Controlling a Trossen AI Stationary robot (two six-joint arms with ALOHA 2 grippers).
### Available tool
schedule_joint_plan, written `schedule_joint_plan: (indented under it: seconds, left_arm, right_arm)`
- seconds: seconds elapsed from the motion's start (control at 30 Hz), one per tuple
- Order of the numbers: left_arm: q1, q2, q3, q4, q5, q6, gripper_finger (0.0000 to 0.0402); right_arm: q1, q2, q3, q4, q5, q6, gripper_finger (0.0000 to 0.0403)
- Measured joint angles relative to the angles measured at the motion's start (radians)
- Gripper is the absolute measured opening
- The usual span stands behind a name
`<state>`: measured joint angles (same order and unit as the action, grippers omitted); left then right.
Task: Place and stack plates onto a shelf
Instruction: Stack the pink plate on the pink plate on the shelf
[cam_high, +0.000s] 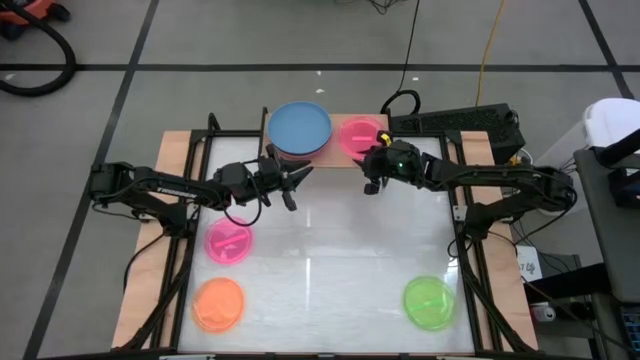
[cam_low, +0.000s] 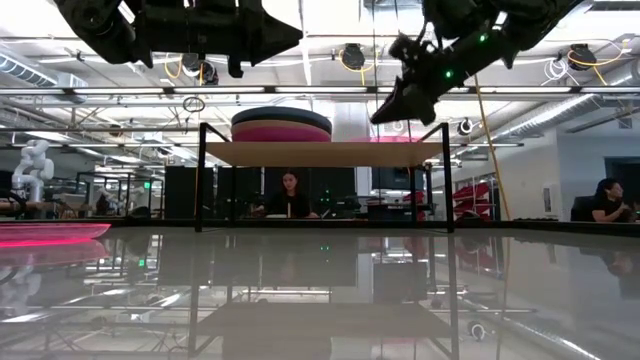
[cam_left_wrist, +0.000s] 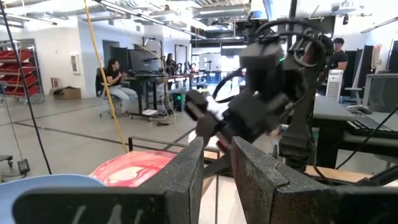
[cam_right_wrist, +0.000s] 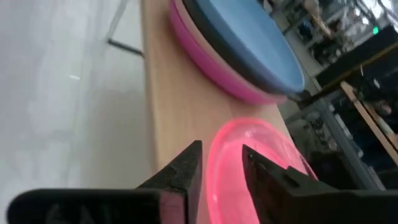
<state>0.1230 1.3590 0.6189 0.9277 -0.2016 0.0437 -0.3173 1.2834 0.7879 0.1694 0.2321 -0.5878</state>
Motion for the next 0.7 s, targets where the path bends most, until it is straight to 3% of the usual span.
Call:
schedule_joint_plan:
  seconds: [0.23, 0.53, 0.6, 0.7]
  left_arm:
    - [0.000, 0.000, 0.000, -0.046, 0.000, 0.026, 0.0088]
    - [0.000, 0.000, 0.000, -0.178, -0.013, 0.000, 0.0088]
    - [-0.011, 0.000, 0.000, -0.219, -0.065, -0.020, 0.0088]
    - [-0.058, 0.000, 0.020, -0.366, -0.256, -0.051, 0.0088]
  right_arm:
    - [0.150, -0.079, 0.000, 0.034, 0.165, -0.038, 0.0120]
    - [0.298, -0.162, 0.000, -0.142, 0.182, 0.102, 0.0109]
    - [0.323, -0.164, 0.000, -0.189, 0.190, 0.135, 0.0106]
    - [0.353, -0.164, 0.000, -0.240, 0.190, 0.174, 0.0105]
